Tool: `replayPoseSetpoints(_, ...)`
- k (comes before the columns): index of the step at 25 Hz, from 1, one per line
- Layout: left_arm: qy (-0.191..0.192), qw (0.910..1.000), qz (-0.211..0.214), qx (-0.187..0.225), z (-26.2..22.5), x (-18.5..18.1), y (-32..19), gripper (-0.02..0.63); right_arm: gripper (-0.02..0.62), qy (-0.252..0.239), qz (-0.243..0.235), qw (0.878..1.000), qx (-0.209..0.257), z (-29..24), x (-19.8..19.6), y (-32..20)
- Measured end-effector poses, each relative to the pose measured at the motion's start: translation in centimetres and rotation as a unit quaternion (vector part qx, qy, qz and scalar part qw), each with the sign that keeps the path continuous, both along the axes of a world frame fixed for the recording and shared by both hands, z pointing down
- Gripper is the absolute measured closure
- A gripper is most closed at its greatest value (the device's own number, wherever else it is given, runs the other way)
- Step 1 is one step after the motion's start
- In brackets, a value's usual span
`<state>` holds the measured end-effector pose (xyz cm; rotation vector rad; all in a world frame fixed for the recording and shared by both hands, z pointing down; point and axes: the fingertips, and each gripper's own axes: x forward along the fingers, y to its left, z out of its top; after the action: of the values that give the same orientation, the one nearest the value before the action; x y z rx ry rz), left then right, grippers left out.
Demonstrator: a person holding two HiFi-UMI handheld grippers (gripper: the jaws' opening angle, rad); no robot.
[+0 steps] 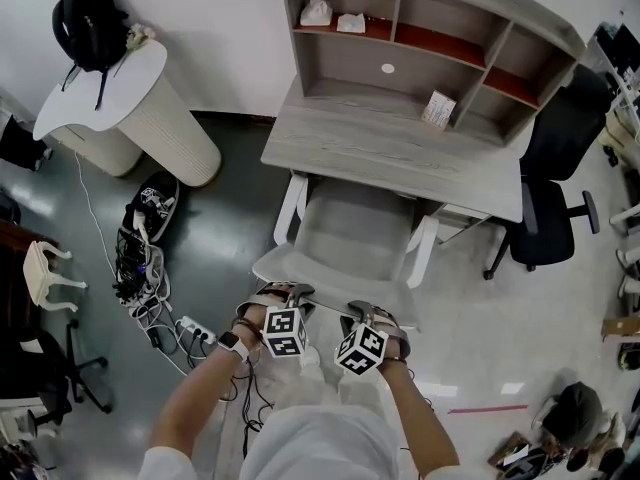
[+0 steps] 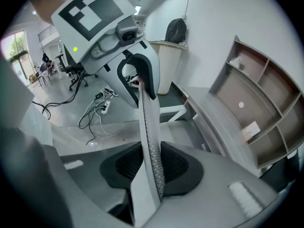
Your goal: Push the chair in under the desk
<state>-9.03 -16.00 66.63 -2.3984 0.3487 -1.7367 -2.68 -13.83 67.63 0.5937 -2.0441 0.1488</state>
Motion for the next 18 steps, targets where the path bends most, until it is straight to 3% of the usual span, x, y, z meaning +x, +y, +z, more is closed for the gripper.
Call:
replayPoseSetpoints(3, 0.001, 1.0, -0.002, 0.003, 0.0, 0.3, -0.6, 0.468, 0.473, 0.006, -0.006, 1.0, 0.026, 0.0, 0.3, -0.6)
replayPoseSetpoints(7, 0.008, 0.9998, -0.019, 0.007, 0.0, 0.8, -1.5, 0.466, 0.472, 0.005, -0.01, 1.0, 0.018, 0.2, 0.9, -1.6)
replayPoseSetpoints(18, -0.007, 0.9984, -0.045, -0.034, 0.7, 2.8, -3.2, 0.459, 0.477, 0.008, -0.031, 0.999, 0.03, 0.6, 2.9, -3.3)
